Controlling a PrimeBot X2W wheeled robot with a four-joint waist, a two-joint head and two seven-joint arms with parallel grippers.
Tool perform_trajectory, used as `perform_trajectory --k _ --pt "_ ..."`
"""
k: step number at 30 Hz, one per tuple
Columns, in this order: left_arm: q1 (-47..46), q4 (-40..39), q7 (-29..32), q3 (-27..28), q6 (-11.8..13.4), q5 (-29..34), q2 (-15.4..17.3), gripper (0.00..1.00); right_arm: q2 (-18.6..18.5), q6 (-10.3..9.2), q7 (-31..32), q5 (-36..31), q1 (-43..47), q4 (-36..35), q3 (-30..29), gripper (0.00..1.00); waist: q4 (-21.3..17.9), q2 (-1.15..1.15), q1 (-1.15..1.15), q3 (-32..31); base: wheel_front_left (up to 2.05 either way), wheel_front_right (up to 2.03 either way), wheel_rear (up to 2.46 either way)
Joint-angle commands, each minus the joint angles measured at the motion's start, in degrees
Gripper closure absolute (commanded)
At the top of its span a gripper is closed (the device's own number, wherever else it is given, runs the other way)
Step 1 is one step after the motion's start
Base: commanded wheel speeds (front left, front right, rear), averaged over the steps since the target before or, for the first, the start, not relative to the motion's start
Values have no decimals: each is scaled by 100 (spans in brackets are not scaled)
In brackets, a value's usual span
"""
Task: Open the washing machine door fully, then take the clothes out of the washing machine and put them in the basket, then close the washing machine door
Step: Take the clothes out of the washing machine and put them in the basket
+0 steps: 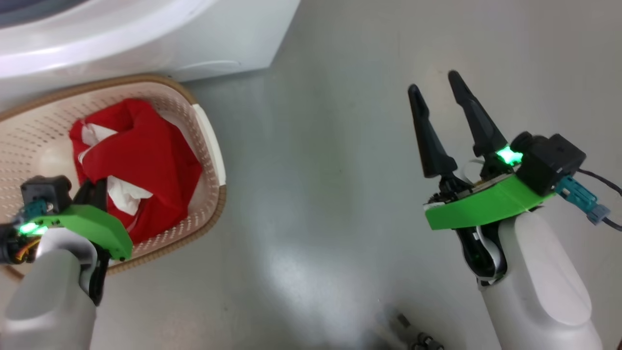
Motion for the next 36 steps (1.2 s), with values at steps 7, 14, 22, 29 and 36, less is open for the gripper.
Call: perform_trajectory --k 7,14,22,29,36 --pt "-554 882 -29 -419 -16 -287 349 100 87 9 -27 -79 -87 -111 289 0 -279 0 0 444 0 0 0" --pt "-828 1306 81 -813 -16 -665 452 100 106 9 -27 -94 -105 -120 317 0 -359 0 0 548 0 0 0" --pt "-908 1370 13 -1029 -16 -1049 502 0 112 9 -27 -124 -107 -80 271 0 -295 0 0 464 0 0 0" --pt "-845 1162 -25 -1132 -16 -1349 467 0 59 9 -27 -173 -52 -17 247 0 -123 0 0 260 0 0 0" --pt "-676 613 -28 -906 -16 -1434 517 0 -56 9 -27 -188 18 25 196 0 80 0 0 20 0 0 0"
